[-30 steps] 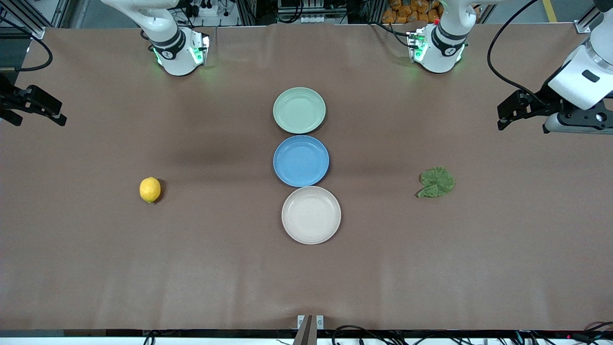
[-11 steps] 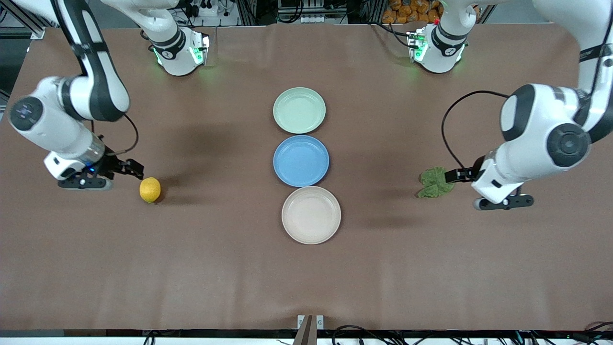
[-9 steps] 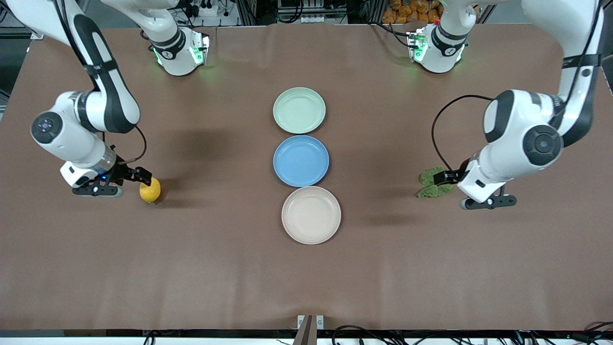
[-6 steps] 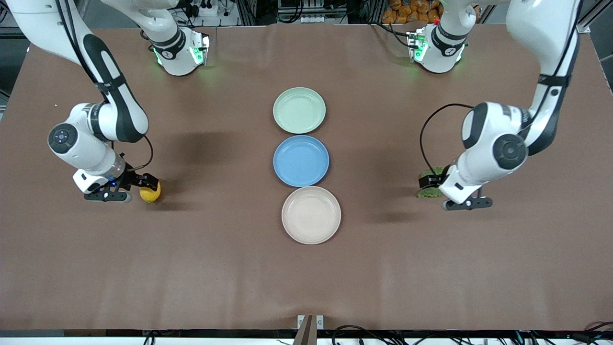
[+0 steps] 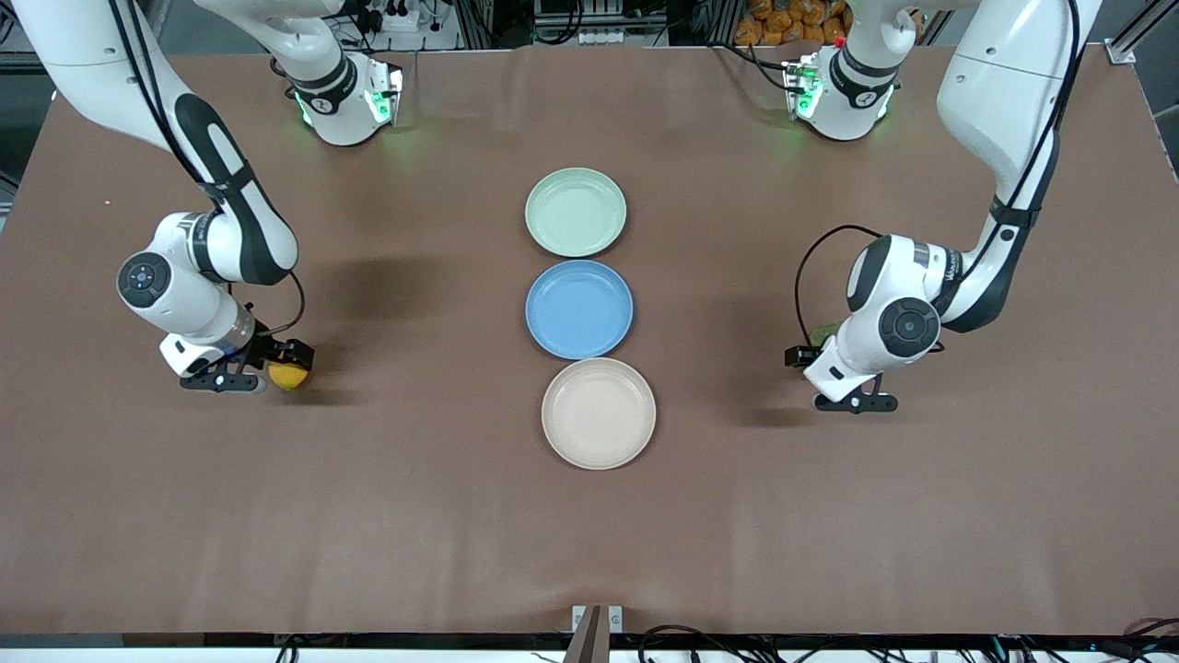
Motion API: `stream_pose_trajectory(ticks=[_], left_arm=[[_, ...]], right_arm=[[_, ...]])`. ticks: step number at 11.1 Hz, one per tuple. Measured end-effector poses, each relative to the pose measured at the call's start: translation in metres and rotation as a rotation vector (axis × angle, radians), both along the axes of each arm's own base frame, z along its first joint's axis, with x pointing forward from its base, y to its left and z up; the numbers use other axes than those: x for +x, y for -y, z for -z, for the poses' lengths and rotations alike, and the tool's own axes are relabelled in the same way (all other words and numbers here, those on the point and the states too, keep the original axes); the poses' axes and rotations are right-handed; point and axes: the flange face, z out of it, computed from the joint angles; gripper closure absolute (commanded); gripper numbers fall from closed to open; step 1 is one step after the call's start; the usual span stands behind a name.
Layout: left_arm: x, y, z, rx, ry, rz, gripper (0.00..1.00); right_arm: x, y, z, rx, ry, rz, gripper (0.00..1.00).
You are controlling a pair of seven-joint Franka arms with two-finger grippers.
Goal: Place lemon and lettuce in plates
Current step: 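Grasp the lemon with the right gripper while the left gripper grasps the lettuce, then carry the lemon onto the white plate with the right gripper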
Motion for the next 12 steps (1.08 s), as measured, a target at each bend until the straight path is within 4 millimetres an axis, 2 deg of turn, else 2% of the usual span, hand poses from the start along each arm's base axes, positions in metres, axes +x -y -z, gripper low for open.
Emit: stream_pose_trajectory(ticks=[2, 3, 5, 6, 7, 8, 9, 12], left_arm=[[0.003, -0.007, 0.005, 0.001, 0.013, -0.004, 0.0], [0.004, -0.01, 0.008, 0.001, 0.014, -0.007, 0.0], [0.003, -0.014, 0.016, -0.001, 0.004, 0.001, 0.0], [0.004, -0.02, 0.021, -0.003, -0.002, 0.003, 0.5], [0.004, -0.024, 0.025, -0.005, -0.006, 0.001, 0.92], [0.004, -0.026, 0.028, -0.004, -0.01, -0.003, 1.0], [0.003, -0.024, 0.028, -0.004, -0.008, -0.019, 1.0], [0.003, -0.01, 0.024, -0.002, 0.002, -0.053, 1.0]], right_arm=[[-0.001, 0.001, 0.008, -0.001, -0.002, 0.002, 0.87], [-0.001, 0.001, 0.008, 0.0, -0.001, 0.002, 1.0], [0.002, -0.001, 0.006, 0.0, 0.005, 0.007, 1.0], [0.006, -0.004, 0.001, 0.002, 0.018, 0.027, 1.0], [0.013, -0.011, -0.006, 0.006, 0.021, 0.052, 1.0], [0.021, -0.023, -0.015, 0.01, 0.001, 0.087, 1.0], [0.031, -0.04, -0.027, 0.015, -0.013, 0.125, 1.0], [0.057, -0.115, -0.065, 0.045, 0.03, 0.252, 1.0]])
